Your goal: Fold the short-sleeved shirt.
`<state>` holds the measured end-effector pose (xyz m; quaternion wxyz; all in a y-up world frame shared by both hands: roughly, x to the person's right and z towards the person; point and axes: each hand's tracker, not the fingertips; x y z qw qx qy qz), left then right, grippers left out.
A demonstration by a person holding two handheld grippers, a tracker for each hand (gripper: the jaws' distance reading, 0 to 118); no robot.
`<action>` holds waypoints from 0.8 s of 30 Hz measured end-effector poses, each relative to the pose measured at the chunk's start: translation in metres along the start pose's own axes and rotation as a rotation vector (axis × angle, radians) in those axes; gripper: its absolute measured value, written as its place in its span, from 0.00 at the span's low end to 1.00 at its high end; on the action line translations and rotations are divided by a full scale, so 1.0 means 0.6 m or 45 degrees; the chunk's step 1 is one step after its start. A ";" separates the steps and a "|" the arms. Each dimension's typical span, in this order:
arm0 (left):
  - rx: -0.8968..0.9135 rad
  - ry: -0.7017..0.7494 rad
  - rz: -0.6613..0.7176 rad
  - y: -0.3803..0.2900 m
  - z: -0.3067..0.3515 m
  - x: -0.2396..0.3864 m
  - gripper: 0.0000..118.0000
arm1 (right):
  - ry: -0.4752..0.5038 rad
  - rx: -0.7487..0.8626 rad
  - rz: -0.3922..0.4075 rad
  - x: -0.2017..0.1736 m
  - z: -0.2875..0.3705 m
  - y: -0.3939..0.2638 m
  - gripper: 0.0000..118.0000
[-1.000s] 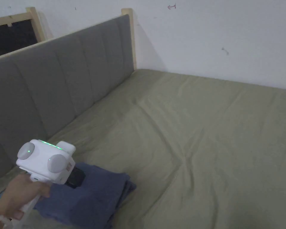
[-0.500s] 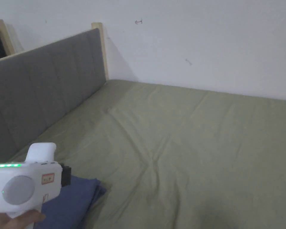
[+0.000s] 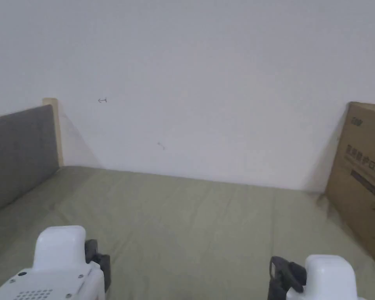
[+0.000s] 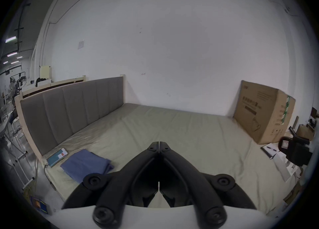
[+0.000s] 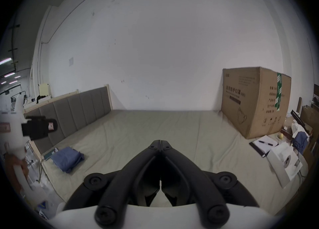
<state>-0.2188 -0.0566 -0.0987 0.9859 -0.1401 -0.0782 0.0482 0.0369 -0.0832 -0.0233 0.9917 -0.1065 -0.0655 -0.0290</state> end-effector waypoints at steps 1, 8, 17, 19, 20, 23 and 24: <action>0.016 0.001 0.022 0.001 0.010 0.016 0.00 | -0.012 0.032 0.000 0.000 0.003 0.002 0.00; 0.173 -0.082 -0.068 0.003 0.092 0.094 0.02 | -0.052 0.084 -0.067 0.065 0.071 0.056 0.00; 0.126 -0.165 -0.029 -0.027 0.127 0.094 0.99 | -0.076 0.045 0.066 0.075 0.118 0.035 0.57; 0.097 -0.137 -0.023 -0.029 0.131 0.093 0.99 | -0.063 0.051 0.054 0.071 0.133 0.033 0.87; 0.089 -0.118 -0.018 -0.030 0.132 0.094 0.99 | -0.048 0.060 0.047 0.070 0.139 0.031 0.95; 0.070 -0.040 -0.104 -0.027 0.143 0.107 0.99 | -0.039 0.088 0.002 0.068 0.154 0.032 0.99; 0.081 -0.043 -0.117 -0.027 0.148 0.108 0.99 | -0.034 0.093 -0.012 0.068 0.157 0.031 1.00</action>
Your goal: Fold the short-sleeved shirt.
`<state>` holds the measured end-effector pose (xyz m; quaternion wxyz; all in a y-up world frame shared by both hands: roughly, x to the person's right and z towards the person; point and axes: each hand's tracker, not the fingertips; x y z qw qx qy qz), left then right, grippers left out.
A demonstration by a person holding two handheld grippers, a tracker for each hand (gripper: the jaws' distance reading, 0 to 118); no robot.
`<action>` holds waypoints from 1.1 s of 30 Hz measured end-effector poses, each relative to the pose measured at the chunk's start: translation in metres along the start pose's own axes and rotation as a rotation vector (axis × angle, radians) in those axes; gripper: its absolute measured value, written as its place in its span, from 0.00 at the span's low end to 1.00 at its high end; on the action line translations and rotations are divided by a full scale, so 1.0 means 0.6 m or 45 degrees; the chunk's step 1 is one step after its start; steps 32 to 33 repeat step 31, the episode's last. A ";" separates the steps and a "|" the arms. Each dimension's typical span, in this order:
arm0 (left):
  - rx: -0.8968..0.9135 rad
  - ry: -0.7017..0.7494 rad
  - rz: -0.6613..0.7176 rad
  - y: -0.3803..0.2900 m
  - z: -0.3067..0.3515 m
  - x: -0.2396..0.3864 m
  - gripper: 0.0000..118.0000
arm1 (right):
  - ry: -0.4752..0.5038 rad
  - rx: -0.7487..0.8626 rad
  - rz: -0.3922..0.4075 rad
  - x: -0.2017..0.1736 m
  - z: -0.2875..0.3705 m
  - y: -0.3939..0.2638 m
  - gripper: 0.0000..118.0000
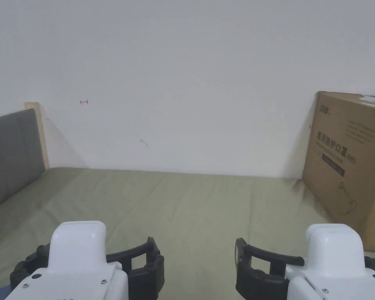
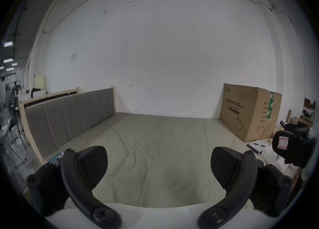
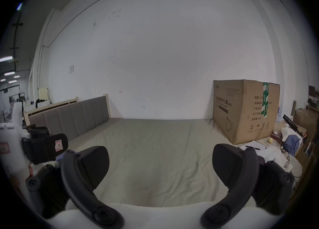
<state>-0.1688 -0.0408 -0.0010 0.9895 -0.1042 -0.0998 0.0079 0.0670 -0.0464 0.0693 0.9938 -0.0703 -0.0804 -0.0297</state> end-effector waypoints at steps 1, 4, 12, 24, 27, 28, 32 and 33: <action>0.019 -0.004 0.020 -0.001 0.007 0.000 0.99 | 0.012 0.006 -0.005 0.000 0.002 -0.001 1.00; 0.015 -0.064 0.135 0.012 0.027 -0.003 0.99 | 0.009 -0.011 0.021 -0.003 0.004 -0.004 1.00; -0.129 0.075 0.095 0.030 0.035 0.009 0.99 | -0.023 -0.064 -0.018 0.011 -0.003 -0.014 1.00; -0.218 0.083 0.134 0.021 0.016 0.021 0.99 | -0.047 -0.100 -0.041 0.030 -0.010 -0.020 1.00; -0.277 0.156 0.003 0.016 0.007 0.030 0.99 | -0.056 -0.109 -0.040 0.030 -0.012 -0.020 1.00; -0.258 0.130 0.020 0.012 0.008 0.028 0.99 | -0.053 -0.109 -0.034 0.030 -0.012 -0.021 1.00; -0.244 0.082 0.065 0.014 0.011 0.024 0.99 | -0.053 -0.116 -0.027 0.030 -0.013 -0.022 1.00; -0.244 0.082 0.065 0.014 0.011 0.024 0.99 | -0.053 -0.116 -0.027 0.030 -0.013 -0.022 1.00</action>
